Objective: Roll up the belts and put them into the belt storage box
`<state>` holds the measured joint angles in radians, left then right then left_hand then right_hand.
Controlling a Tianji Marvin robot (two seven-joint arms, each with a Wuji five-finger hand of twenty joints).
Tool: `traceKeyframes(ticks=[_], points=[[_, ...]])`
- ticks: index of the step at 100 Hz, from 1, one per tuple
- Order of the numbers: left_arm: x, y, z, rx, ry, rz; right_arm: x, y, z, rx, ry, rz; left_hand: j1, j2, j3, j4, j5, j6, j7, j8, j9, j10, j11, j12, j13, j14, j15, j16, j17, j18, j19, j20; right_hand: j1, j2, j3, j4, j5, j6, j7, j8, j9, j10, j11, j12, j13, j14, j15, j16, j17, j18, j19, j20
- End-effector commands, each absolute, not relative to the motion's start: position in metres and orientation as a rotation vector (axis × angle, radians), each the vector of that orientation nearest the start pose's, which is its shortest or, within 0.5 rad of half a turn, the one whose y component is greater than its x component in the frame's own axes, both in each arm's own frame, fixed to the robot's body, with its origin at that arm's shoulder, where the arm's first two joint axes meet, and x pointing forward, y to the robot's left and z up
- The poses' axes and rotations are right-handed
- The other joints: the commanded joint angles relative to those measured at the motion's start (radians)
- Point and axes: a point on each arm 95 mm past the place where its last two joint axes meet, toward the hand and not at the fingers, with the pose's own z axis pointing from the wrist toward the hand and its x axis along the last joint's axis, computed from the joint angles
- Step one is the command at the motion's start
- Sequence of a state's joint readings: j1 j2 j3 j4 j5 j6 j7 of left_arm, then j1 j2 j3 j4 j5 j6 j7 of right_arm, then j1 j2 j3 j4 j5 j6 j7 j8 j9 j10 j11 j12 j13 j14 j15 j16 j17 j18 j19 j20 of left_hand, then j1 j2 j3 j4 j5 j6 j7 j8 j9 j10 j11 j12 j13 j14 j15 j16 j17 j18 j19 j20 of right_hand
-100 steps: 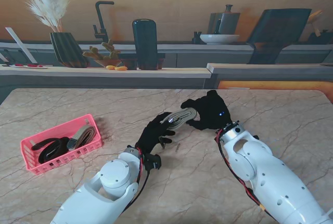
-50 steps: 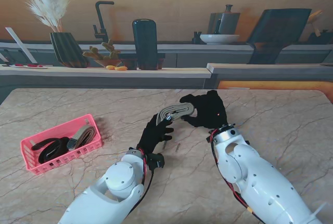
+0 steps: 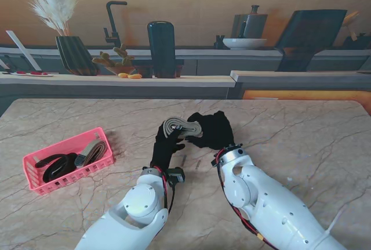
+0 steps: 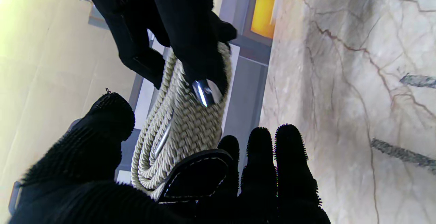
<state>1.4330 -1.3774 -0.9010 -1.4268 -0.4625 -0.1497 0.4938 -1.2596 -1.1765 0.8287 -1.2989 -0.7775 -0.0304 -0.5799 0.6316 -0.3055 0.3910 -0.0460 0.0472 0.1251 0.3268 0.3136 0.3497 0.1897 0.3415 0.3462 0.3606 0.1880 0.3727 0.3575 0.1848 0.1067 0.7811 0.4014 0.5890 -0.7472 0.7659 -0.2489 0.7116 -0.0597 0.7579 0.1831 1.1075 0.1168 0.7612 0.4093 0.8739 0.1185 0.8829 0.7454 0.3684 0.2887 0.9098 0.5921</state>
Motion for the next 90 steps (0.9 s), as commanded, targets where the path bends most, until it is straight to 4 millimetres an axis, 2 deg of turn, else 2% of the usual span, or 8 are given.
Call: traceKeyframes(ticks=[1, 28, 41, 48, 60, 74, 90], points=[[0.397, -0.159, -0.341, -2.502, -0.109, -2.289, 0.428, 0.111, -0.325, 1.029, 1.196, 1.967, -0.019, -0.042, 0.024, -0.012, 0.103, -0.090, 0.016, -0.011, -0.023, -0.043, 0.030, -0.017, -0.007, -0.044, 0.019, -0.020, 0.021, -0.059, -0.008, -0.016, 0.106, 0.151, 0.079, 0.077, 0.149, -0.172, 0.317, 0.058, -0.023, -0.049, 0.042, 0.005, -0.014, -0.058, 0.028, 0.017, -0.023, 0.029, 0.031, -0.014], [0.397, -0.160, -0.343, -2.455, -0.067, -2.317, 0.420, 0.126, -0.329, 1.267, 1.136, 2.038, -0.047, -0.083, 0.092, -0.024, 0.107, -0.092, 0.101, 0.023, -0.012, -0.063, 0.023, -0.049, -0.006, -0.064, 0.001, -0.065, 0.031, -0.082, -0.046, -0.036, 0.111, 0.170, 0.080, 0.073, 0.144, -0.165, 0.316, 0.069, -0.038, -0.037, 0.067, 0.015, -0.023, -0.055, 0.050, 0.029, -0.026, 0.019, 0.043, -0.017], [0.398, -0.159, -0.345, -2.447, -0.035, -2.327, 0.420, 0.126, -0.332, 1.377, 1.084, 2.037, -0.043, -0.111, 0.125, -0.029, 0.097, -0.085, 0.249, 0.088, 0.002, -0.069, 0.009, -0.059, -0.015, -0.054, -0.011, -0.074, 0.020, -0.068, -0.070, -0.046, 0.111, 0.188, 0.073, 0.067, 0.131, -0.179, 0.316, 0.086, -0.050, -0.043, 0.068, 0.017, -0.029, -0.064, 0.048, 0.030, -0.023, 0.011, 0.049, -0.016], [0.397, -0.158, -0.345, -2.455, -0.034, -2.331, 0.420, 0.124, -0.332, 1.443, 1.037, 2.034, -0.034, -0.118, 0.138, -0.029, 0.158, -0.073, 0.286, 0.102, 0.036, -0.074, 0.010, -0.061, -0.009, -0.049, -0.013, -0.075, 0.019, -0.059, -0.072, -0.046, 0.110, 0.199, 0.068, 0.066, 0.120, -0.185, 0.315, 0.098, -0.059, -0.048, 0.070, 0.021, -0.032, -0.069, 0.047, 0.030, -0.023, 0.003, 0.050, -0.015], [0.396, -0.155, -0.346, -2.481, -0.040, -2.330, 0.419, 0.121, -0.331, 1.554, 0.948, 2.041, -0.025, -0.122, 0.155, -0.031, 0.211, -0.052, 0.282, 0.102, 0.088, -0.083, 0.004, -0.064, 0.016, -0.042, -0.012, -0.076, 0.032, -0.047, -0.066, -0.043, 0.112, 0.221, 0.052, 0.066, 0.099, -0.206, 0.311, 0.122, -0.079, -0.061, 0.068, 0.025, -0.044, -0.083, 0.038, 0.029, -0.024, -0.012, 0.049, -0.015], [0.396, -0.154, -0.347, -2.515, -0.056, -2.306, 0.419, 0.115, -0.330, 1.597, 0.891, 2.058, -0.001, -0.113, 0.157, -0.033, 0.287, -0.038, 0.280, 0.109, 0.141, -0.076, 0.004, -0.063, 0.046, -0.026, -0.001, -0.071, 0.047, -0.030, -0.044, -0.033, 0.110, 0.241, 0.034, 0.067, 0.082, -0.239, 0.306, 0.146, -0.095, -0.083, 0.060, 0.028, -0.051, -0.102, 0.023, 0.024, -0.025, -0.027, 0.045, -0.014], [0.397, -0.153, -0.350, -2.555, -0.030, -2.285, 0.419, 0.111, -0.329, 1.596, 0.861, 2.114, 0.006, -0.110, 0.147, -0.031, 0.294, -0.030, 0.256, 0.111, 0.118, -0.046, -0.010, -0.058, 0.027, -0.001, 0.002, -0.063, 0.027, -0.013, -0.053, -0.036, 0.115, 0.252, 0.014, 0.061, 0.073, -0.270, 0.297, 0.169, -0.100, -0.106, 0.033, 0.030, -0.050, -0.120, -0.009, 0.013, -0.018, -0.044, 0.032, -0.013]])
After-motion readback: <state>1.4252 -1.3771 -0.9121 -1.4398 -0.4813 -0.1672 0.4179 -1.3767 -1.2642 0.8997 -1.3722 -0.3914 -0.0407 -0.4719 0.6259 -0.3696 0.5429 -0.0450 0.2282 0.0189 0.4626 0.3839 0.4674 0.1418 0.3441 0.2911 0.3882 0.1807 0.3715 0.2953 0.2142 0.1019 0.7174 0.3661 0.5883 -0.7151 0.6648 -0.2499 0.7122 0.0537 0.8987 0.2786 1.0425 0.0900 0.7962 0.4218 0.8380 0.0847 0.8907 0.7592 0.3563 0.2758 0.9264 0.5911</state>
